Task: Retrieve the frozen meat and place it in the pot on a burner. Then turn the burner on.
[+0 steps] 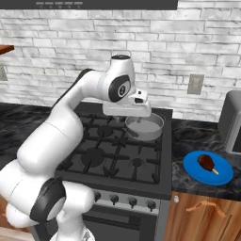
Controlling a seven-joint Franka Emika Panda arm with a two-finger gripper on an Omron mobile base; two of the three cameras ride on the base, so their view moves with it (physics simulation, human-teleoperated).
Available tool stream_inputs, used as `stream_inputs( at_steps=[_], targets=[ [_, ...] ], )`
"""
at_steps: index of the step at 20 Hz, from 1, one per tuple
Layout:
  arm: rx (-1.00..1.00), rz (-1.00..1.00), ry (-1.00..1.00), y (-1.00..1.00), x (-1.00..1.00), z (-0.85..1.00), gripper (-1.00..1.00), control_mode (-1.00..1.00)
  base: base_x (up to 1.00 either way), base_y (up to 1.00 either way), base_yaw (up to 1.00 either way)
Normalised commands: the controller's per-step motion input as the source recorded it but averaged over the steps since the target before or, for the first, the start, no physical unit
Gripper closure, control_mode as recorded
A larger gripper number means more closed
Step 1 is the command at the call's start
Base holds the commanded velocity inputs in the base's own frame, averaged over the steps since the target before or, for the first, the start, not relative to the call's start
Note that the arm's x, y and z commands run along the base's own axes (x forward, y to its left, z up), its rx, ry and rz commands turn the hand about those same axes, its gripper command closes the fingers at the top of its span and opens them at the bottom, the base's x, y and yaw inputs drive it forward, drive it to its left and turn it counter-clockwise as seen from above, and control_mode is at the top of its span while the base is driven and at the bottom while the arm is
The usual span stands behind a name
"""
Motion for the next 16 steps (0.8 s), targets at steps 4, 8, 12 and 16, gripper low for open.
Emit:
stream_inputs(
  at_steps=[4, 8, 12, 16],
  targets=[
    [-0.09, -0.04, 0.08, -0.97, 0.00, -0.29, -1.00, -1.00, 0.00, 0.00, 0.00],
    [-0.08, -0.04, 0.07, -0.89, 0.00, -0.40, -1.00, -1.00, 0.00, 0.00, 0.00],
    [-0.02, 0.00, 0.02, -0.60, 0.01, -0.22, -1.00, -1.00, 0.00, 0.00, 0.00],
    [0.09, 0.03, -0.03, -0.90, 0.08, -0.06, -1.00, -1.00, 0.00, 0.00, 0.00]
  ],
)
